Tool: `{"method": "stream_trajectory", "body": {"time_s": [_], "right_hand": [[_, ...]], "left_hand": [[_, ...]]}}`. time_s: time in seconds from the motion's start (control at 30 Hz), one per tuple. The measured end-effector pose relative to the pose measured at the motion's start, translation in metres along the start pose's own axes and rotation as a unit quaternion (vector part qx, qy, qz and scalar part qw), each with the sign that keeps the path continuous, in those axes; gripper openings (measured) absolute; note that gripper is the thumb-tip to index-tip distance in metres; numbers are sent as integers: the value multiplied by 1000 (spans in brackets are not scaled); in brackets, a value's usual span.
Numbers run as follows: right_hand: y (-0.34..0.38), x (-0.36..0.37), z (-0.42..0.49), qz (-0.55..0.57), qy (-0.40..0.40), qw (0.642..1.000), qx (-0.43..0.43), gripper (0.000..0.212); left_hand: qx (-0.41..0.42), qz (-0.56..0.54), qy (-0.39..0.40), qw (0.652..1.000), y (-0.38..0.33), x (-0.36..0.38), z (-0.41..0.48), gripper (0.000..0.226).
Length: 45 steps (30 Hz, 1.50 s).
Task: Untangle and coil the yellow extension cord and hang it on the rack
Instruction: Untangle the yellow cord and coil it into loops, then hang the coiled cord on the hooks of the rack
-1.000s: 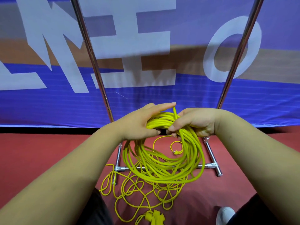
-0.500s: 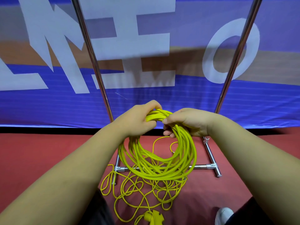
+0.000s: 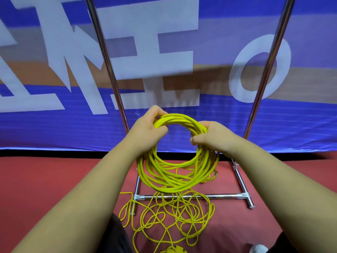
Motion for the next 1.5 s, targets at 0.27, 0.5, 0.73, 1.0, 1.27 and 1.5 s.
{"method": "stream_trajectory", "body": {"time_s": [0.27,0.5,0.73,1.0,1.27,1.5], "right_hand": [[46,6,-12,41,-95,994,-46,12],[137,-9,-11,-47,-174,976,-124,14],[250,-50,-13,-70,-207,961,-167,23],[342,-100,-19,-113,-309,893,-307,40],[380,-114,-12,-146,-357,850,-359,22],[388,-100,24,-217,-433,822,-299,15]], "left_hand": [[-1,46,-38,998,-11,-41,2,36],[39,111,-93,989,-29,-112,22,26],[105,141,-118,977,-68,-196,74,26],[129,164,-160,965,-116,-261,145,32],[156,233,-153,947,-138,-294,197,39],[148,206,-155,955,-105,-290,226,30]]}}
Point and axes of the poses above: each hand's wrist, its own z-axis towards the middle knuckle, its own x-axis out of the palm, y = z × x, the point moved 3 cm from there along z, towards the middle knuckle, and after that the axes turned 12 degrees about x, right-handed, at the moved point
